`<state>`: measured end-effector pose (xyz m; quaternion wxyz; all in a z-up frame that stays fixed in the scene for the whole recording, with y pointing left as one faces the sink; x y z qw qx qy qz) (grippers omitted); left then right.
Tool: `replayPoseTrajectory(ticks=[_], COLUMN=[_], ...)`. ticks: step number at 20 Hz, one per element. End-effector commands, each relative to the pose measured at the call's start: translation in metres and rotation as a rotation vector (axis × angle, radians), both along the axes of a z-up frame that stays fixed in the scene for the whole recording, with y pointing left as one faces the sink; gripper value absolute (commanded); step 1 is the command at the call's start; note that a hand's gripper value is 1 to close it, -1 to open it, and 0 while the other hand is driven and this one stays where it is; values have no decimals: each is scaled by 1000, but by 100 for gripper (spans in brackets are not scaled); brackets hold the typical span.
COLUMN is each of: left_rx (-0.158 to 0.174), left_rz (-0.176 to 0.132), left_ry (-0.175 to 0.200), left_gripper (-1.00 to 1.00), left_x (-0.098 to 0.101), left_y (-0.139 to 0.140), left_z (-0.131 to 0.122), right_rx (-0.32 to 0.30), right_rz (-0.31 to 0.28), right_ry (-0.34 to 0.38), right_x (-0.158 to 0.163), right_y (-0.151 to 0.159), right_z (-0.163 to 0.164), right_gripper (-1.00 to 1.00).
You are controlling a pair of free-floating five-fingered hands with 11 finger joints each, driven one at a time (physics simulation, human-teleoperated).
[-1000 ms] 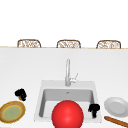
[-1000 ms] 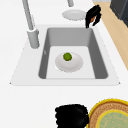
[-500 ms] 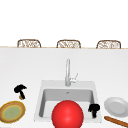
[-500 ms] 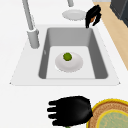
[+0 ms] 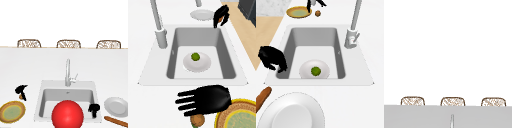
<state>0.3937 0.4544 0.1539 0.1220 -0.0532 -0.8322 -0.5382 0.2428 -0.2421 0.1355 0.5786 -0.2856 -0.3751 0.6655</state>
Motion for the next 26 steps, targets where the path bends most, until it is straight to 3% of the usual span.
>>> replayPoseTrajectory(ticks=[1, 2, 4, 8, 10, 19, 26], left_rx=[19, 40, 56, 72, 94, 116, 119], left_rz=[1, 15, 36, 28, 30, 14, 6], left_ry=[23, 8, 33, -24, -29, 8, 46], left_gripper=[-100, -100, -100, -100, -100, -100, -100], left_x=[3, 1, 1, -6, -10, -43, -89], left_y=[-5, -10, -11, -20, -29, -67, -95], left_z=[1, 1, 5, 19, 25, 47, 56], right_rx=[0, 0, 0, 0, 0, 0, 0], right_rz=[0, 0, 0, 0, 0, 0, 0], right_ry=[0, 0, 0, 0, 0, 0, 0], right_x=[0, 0, 0, 0, 0, 0, 0], right_y=[0, 0, 0, 0, 0, 0, 0], right_z=[0, 0, 0, 0, 0, 0, 0], right_gripper=[0, 0, 0, 0, 0, 0, 0])
